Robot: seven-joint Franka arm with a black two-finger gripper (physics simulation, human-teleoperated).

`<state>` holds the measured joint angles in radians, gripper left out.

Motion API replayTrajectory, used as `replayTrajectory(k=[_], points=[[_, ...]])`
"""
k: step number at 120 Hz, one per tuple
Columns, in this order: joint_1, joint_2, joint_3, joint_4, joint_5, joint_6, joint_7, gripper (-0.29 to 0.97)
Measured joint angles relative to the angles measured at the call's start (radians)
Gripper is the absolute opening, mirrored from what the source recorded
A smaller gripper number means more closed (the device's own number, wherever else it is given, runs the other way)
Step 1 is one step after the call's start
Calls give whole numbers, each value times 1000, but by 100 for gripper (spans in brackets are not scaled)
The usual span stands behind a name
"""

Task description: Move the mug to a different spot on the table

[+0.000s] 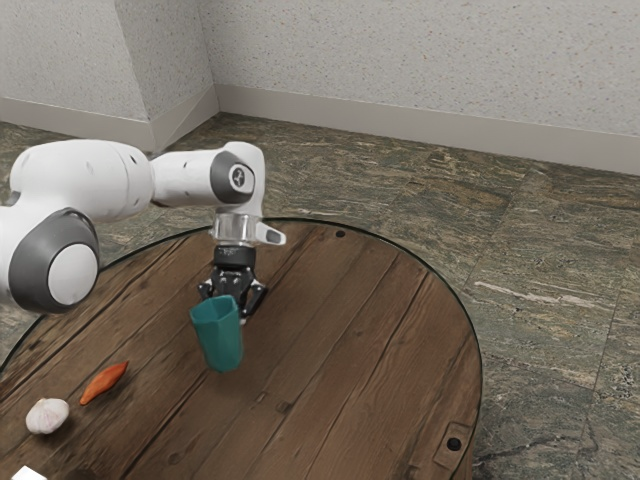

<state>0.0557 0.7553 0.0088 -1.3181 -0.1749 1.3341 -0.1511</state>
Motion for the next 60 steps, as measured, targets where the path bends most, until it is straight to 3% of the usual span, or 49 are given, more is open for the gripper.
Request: replayTrajectory(k=[60], points=[[15,7,2,-29,25,173,-18,-10]])
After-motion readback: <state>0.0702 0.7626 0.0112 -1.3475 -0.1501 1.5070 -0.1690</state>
